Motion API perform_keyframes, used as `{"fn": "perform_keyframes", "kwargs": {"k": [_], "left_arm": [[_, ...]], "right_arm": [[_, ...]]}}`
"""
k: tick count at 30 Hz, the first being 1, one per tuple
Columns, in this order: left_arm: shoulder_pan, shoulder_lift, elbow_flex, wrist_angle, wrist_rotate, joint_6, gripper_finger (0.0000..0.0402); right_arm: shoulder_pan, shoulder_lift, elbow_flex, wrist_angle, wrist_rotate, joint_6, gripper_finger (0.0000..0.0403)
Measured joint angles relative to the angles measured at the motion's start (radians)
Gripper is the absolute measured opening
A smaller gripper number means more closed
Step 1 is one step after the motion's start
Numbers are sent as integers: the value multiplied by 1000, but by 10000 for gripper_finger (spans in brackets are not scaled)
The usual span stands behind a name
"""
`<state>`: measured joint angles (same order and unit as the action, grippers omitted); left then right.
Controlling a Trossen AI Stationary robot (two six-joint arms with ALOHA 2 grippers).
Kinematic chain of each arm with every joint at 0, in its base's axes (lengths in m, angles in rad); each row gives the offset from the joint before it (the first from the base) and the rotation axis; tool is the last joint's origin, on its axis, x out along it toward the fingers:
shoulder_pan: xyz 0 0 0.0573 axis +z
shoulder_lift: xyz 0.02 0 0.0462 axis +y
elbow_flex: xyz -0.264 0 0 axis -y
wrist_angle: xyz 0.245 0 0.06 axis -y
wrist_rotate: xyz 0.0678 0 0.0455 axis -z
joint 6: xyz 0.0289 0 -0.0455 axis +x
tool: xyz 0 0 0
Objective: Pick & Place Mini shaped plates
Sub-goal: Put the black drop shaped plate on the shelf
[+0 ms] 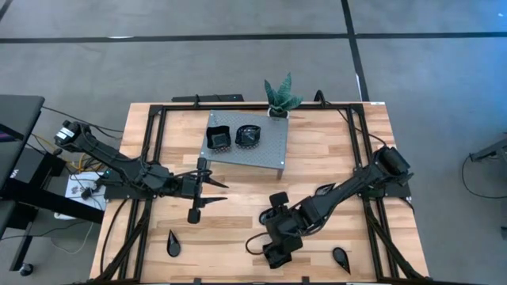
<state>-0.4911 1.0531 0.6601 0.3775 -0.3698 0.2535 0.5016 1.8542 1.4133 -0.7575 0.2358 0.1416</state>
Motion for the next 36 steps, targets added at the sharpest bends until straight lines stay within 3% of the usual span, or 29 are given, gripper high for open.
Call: {"fn": "perform_keyframes", "kwargs": {"k": [13, 27, 36], "left_arm": [[0, 0, 0, 0, 0, 0, 144], [0, 0, 0, 0, 0, 0, 144], [0, 0, 0, 0, 0, 0, 144]], "right_arm": [[-70, 0, -167, 225, -74, -250, 119], [-97, 0, -278, 376, -117, -309, 118], [-119, 54, -282, 417, -102, -386, 118]]}}
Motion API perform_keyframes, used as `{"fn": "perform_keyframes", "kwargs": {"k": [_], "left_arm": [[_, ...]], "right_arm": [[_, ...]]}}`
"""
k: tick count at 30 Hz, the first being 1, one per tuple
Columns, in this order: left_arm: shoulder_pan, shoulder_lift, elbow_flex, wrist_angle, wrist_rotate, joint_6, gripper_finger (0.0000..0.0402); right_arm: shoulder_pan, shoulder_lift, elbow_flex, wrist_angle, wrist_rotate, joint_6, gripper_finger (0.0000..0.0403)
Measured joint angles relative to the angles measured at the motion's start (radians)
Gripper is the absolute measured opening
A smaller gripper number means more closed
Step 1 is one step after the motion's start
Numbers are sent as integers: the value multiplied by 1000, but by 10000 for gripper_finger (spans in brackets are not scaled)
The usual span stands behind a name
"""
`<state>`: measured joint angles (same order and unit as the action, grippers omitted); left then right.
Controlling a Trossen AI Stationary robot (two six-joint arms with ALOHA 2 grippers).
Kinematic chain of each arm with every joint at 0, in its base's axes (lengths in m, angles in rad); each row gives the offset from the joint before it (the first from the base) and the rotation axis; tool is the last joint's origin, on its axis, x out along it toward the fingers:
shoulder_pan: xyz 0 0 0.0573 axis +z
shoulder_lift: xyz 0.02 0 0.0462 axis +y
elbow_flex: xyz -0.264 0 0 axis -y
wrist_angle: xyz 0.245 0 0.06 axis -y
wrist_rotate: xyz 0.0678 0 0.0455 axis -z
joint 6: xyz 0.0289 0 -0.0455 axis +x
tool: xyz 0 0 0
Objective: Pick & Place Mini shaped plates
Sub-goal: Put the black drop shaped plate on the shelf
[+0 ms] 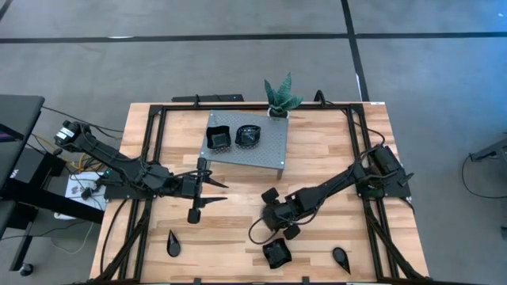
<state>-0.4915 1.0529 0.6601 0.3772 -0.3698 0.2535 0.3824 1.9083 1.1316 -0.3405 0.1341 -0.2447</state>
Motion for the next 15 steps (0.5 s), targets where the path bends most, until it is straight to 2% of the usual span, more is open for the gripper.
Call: {"fn": "perform_keyframes", "kwargs": {"k": [9, 15], "left_arm": [[0, 1, 0, 1, 0, 0, 144], [0, 1, 0, 1, 0, 0, 144]], "right_arm": [[3, 50, 4, 68, 54, -72, 118], [-8, 52, 3, 98, 51, -104, 118]]}}
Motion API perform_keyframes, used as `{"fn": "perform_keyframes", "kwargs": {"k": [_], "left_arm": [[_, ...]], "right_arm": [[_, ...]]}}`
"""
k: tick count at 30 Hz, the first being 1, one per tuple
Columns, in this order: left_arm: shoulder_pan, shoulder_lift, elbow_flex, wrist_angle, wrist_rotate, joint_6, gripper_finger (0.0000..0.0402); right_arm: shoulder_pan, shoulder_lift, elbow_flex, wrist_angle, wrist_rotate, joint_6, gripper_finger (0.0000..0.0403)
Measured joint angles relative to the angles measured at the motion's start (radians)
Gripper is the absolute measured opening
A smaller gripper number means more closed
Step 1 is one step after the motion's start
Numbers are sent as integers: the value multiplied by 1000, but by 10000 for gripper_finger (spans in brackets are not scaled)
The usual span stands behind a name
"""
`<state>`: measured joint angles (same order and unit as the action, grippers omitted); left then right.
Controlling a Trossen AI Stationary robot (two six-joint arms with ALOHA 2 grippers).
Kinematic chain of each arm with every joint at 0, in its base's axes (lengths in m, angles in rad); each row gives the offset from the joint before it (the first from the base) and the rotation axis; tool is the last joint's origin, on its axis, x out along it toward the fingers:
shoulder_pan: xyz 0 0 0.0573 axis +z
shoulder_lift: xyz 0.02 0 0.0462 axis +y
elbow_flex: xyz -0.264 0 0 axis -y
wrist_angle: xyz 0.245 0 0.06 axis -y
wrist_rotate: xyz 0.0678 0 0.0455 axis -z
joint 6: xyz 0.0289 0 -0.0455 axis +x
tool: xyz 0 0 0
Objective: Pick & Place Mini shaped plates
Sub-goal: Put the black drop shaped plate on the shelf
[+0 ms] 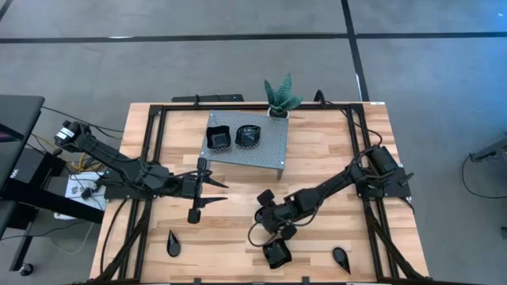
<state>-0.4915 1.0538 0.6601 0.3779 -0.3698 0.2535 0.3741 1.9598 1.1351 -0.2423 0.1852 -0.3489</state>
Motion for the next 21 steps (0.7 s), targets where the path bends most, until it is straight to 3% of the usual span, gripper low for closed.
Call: {"fn": "perform_keyframes", "kwargs": {"k": [4, 13, 21], "left_arm": [[0, 0, 0, 0, 0, 0, 144], [0, 0, 0, 0, 0, 0, 144], [0, 1, 0, 0, 0, 0, 144]], "right_arm": [[-7, 1, 0, 3, -8, 0, 101], [-8, 3, 9, -3, -7, 3, 7], [0, -14, 160, -172, 15, 52, 5]]}}
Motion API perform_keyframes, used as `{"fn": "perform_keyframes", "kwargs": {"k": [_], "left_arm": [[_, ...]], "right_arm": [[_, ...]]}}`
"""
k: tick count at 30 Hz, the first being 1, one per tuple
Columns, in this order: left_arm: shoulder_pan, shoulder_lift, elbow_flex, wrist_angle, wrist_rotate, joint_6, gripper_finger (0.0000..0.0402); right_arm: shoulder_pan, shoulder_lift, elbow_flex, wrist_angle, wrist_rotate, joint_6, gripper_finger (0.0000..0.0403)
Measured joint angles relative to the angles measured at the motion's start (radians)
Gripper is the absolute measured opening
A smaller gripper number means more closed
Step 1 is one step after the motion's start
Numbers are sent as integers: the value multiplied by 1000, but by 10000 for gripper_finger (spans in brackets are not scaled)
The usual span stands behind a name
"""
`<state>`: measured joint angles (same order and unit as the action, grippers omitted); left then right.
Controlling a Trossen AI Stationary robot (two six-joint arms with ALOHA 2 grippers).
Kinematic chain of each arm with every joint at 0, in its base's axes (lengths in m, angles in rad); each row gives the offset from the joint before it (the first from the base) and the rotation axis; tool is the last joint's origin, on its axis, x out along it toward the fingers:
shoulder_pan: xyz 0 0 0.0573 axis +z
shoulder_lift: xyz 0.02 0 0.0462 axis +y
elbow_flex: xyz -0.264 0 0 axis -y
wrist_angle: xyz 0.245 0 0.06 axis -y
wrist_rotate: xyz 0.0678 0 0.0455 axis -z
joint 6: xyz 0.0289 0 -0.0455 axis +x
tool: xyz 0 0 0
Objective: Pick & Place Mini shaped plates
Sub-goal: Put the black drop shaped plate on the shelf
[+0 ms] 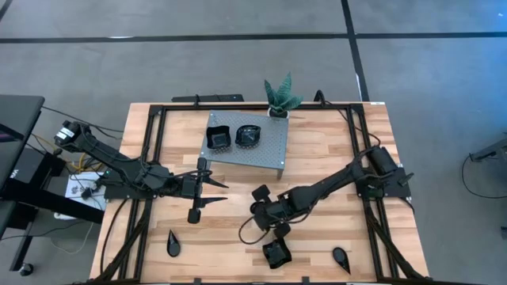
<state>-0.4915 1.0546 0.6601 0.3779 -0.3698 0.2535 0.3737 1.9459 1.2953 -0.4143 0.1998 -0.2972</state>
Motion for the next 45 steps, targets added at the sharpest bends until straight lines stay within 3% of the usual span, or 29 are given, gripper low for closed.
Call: {"fn": "perform_keyframes", "kwargs": {"k": [4, 7, 12, 19, 30, 36, 45], "left_arm": [[0, 0, 0, 0, 0, 0, 144], [0, 0, 0, -1, 0, 0, 144], [0, 0, 0, -1, 0, 0, 144], [0, 0, 0, 0, 0, 0, 144], [0, 0, 0, 0, 0, 0, 144], [0, 0, 0, 0, 0, 0, 144], [0, 0, 0, 0, 0, 0, 144]], "right_arm": [[23, -32, 130, -226, 66, -9, 7], [46, -67, 218, -372, 180, -25, 5], [40, -135, 258, -518, 324, -156, 5], [-98, -174, 259, -690, 325, -196, 4], [-330, -172, 259, -666, 190, -328, 3], [-366, -173, 259, -590, 186, -416, 6], [-375, -173, 254, -580, 158, -419, 19]]}}
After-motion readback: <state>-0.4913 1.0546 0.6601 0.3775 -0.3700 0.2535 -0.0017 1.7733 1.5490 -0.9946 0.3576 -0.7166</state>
